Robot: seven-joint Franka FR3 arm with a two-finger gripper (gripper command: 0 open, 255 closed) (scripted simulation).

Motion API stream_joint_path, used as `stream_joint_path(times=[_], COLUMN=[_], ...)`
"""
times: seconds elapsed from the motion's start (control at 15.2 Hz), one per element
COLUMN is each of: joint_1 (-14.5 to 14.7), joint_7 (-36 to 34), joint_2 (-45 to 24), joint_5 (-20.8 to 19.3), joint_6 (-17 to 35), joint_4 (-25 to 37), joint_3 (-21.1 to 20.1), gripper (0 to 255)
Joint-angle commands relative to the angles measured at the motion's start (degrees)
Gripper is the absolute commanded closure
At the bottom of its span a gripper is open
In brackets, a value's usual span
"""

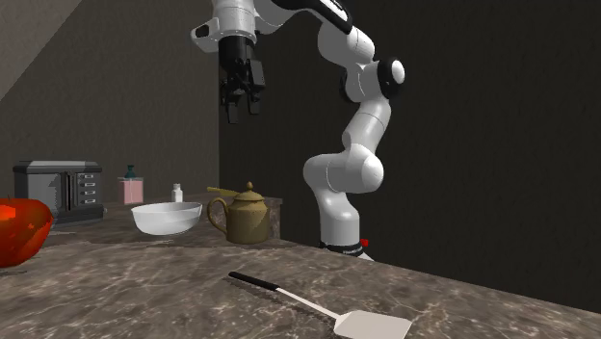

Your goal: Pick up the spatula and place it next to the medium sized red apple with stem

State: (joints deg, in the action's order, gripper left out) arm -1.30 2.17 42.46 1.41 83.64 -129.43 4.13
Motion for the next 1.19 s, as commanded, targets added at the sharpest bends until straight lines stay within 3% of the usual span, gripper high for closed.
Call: stream_joint_path(times=[0.0,0.59,1.12], joint_1=[0.0,-4.8,-8.4], joint_7=[0.0,-31.3,-59.4], joint_2=[0.0,10.0,7.8], joint_5=[0.0,10.1,21.2], joint_6=[0.0,9.9,21.2], joint_4=[0.0,-16.6,-22.2], joint_3=[0.0,-15.8,-33.7], gripper=[0,0,0])
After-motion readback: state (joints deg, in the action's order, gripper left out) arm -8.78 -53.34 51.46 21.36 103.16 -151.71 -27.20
